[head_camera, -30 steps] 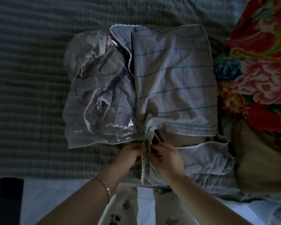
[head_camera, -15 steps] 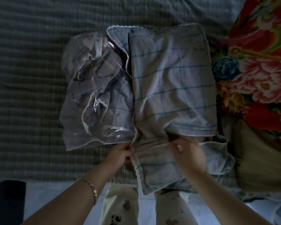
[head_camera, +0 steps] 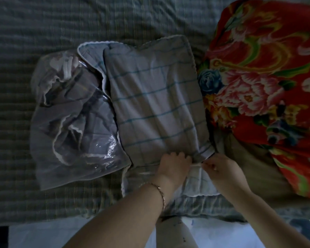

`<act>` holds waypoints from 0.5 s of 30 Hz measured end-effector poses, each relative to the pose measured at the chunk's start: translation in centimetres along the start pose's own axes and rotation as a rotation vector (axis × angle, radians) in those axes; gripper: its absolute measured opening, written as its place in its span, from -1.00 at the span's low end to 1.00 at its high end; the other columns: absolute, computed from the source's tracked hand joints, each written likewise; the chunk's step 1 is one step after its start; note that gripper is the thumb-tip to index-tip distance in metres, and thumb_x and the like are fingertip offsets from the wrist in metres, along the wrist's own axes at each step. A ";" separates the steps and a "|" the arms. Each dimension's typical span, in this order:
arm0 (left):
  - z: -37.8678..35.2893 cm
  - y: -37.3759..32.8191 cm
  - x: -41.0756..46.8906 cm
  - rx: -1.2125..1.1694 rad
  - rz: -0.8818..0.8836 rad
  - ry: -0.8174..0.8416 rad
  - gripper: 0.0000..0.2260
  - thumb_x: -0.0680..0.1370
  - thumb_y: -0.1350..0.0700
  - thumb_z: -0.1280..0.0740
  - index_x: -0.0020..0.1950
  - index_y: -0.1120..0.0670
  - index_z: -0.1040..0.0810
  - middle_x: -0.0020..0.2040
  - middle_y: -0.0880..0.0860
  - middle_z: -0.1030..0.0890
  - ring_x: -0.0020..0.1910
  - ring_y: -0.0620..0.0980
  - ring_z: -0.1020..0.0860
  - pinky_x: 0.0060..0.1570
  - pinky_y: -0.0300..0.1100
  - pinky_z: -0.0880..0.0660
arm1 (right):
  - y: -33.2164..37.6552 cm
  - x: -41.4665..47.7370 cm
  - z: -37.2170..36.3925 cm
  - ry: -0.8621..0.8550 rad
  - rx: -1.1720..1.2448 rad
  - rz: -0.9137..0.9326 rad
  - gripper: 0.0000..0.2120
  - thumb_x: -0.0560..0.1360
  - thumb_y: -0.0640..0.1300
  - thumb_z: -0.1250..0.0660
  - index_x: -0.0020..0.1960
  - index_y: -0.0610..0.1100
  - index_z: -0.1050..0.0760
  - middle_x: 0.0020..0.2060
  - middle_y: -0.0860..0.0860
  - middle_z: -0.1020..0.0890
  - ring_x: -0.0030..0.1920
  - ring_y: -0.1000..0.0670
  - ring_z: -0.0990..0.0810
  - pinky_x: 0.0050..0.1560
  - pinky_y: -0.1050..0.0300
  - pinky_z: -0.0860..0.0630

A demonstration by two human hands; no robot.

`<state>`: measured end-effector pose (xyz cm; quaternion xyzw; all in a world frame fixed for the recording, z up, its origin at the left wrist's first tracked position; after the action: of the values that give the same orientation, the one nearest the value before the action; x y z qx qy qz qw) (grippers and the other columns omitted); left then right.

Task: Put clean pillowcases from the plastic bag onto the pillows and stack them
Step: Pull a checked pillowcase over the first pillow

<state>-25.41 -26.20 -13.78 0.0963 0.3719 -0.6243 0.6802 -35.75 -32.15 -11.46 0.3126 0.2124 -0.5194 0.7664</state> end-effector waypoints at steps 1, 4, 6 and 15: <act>0.5 -0.4 0.3 0.027 -0.057 0.025 -0.73 0.61 0.17 -0.09 0.30 0.10 -0.35 0.22 0.13 -0.45 0.19 0.18 -0.45 0.04 -0.01 -0.39 | -0.9 0.4 0.1 0.001 0.012 -0.036 -0.74 0.56 -0.12 -0.21 -0.23 -0.19 -0.54 -0.29 -0.05 -0.54 -0.27 -0.05 -0.50 -0.34 0.11 -0.37; 0.5 0.1 -1.3 -0.026 -0.260 -0.018 -0.78 0.56 0.12 -0.15 0.16 0.10 -0.46 0.07 0.11 -0.53 0.07 0.17 -0.51 -0.07 -0.02 -0.45 | -6.1 3.1 -0.1 -0.013 0.152 -0.321 -0.71 0.55 -0.13 -0.18 -0.17 -0.31 -0.55 -0.36 -0.18 -0.53 -0.35 -0.17 -0.48 -0.38 0.12 -0.28; -0.3 1.3 -2.5 -0.062 -0.332 -0.087 -0.77 0.48 0.00 -0.13 -0.09 0.06 -0.53 -0.18 0.04 -0.58 -0.19 0.09 -0.58 -0.32 -0.15 -0.47 | -9.0 4.6 -0.8 -0.026 0.211 -0.477 -0.69 0.56 -0.13 -0.13 -0.24 -0.25 -0.51 -0.31 -0.15 -0.55 -0.32 -0.14 -0.47 -0.33 0.10 -0.32; -7.4 9.5 -8.3 -0.637 1.099 -0.210 -0.20 0.22 -0.09 -0.58 0.25 0.33 -0.36 0.20 0.36 -0.42 0.20 0.34 -0.41 0.19 0.12 -0.38 | -6.8 1.3 -8.9 0.147 0.682 -0.566 -0.27 0.46 0.25 -0.23 0.48 -0.12 -0.14 0.43 -0.10 -0.29 0.41 -0.14 -0.27 0.34 -0.02 -0.28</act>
<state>-19.09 -13.44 -17.01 0.0046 0.3669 -0.0499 0.9289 -41.61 -28.58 -20.47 0.5130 0.1604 -0.7254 0.4301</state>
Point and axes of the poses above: each hand's wrist, its own x-axis towards the middle knuckle, its own z-axis out of the back of the hand, y = z × x, the point moved 5 cm from there along x, towards the middle knuckle
